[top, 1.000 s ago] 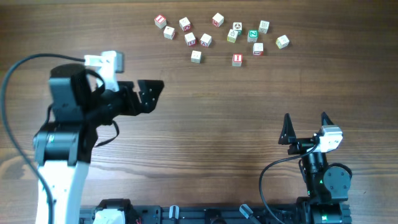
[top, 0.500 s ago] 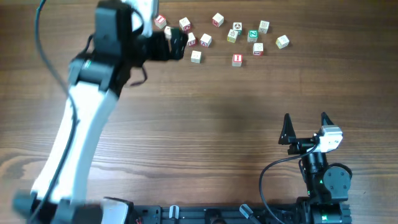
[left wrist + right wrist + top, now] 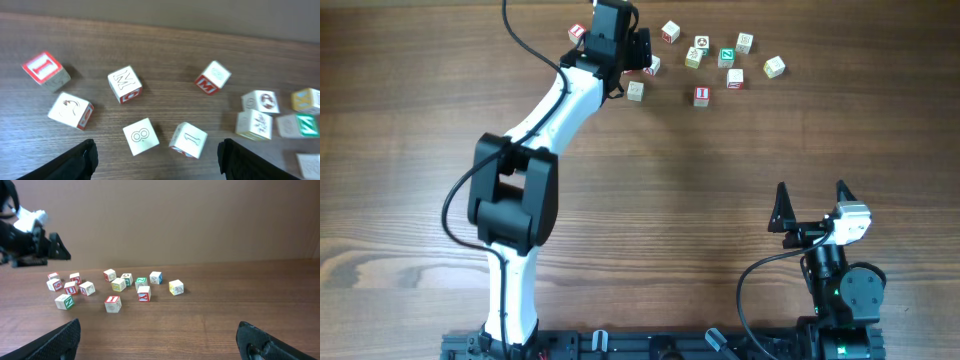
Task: Form a tower
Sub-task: 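Swing the left gripper forward over the block cluster, then lower the left gripper and grasp the blue-lettered H block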
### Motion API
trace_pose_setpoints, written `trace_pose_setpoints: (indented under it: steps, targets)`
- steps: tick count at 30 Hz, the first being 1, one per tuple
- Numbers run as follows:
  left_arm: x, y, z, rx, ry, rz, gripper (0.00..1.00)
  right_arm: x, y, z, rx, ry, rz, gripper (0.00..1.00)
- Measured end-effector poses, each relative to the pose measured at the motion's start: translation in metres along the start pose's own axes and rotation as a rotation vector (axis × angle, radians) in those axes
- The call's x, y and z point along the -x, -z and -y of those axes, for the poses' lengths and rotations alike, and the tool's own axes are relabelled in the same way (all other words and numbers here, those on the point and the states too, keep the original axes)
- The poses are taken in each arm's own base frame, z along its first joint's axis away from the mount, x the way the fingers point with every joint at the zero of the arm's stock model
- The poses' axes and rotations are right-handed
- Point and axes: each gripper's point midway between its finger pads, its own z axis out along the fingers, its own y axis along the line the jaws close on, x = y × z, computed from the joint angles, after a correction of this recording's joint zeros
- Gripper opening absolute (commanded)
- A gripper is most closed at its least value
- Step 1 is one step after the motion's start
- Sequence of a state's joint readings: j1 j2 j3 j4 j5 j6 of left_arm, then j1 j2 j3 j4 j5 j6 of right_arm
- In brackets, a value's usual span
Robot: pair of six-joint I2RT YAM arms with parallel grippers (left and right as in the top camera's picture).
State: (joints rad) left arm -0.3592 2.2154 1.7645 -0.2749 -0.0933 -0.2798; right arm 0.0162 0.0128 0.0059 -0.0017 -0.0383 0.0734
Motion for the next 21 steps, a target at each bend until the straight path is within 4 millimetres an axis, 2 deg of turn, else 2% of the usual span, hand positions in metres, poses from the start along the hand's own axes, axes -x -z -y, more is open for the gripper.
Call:
trace_pose_setpoints:
  steps: [5, 9, 12, 13, 14, 15, 16, 21]
  targets:
    - [-0.028, -0.043, -0.010, 0.024, 0.209, -0.005, 0.79, 0.000, 0.000, 0.000, 0.000, 0.000, 0.000, 1.00]
    - [-0.053, -0.072, -0.018, 0.049, 0.310, -0.018, 0.71, 0.000, 0.000, 0.000, 0.000, 0.000, 0.001, 1.00]
    - [-0.050, -0.072, -0.024, 0.076, 0.331, 0.001, 0.62, 0.000, 0.000, 0.000, 0.000, 0.000, 0.000, 1.00]
    - [-0.049, -0.073, -0.026, 0.080, 0.335, 0.006, 0.54, 0.000, 0.000, 0.000, 0.000, 0.000, 0.000, 1.00]
    - [-0.048, -0.073, -0.030, 0.090, 0.346, 0.013, 0.37, 0.000, 0.000, 0.000, 0.000, 0.000, 0.000, 1.00]
    - [-0.046, -0.073, -0.035, 0.099, 0.356, 0.017, 0.27, 0.000, 0.000, 0.000, 0.000, 0.000, 0.000, 1.00]
    - [-0.045, -0.073, -0.038, 0.103, 0.363, 0.020, 0.23, 0.000, 0.000, 0.000, 0.000, 0.000, 0.000, 1.00]
    - [-0.044, -0.072, -0.042, 0.118, 0.360, 0.010, 0.22, 0.000, 0.000, 0.000, 0.000, 0.000, 0.001, 1.00]
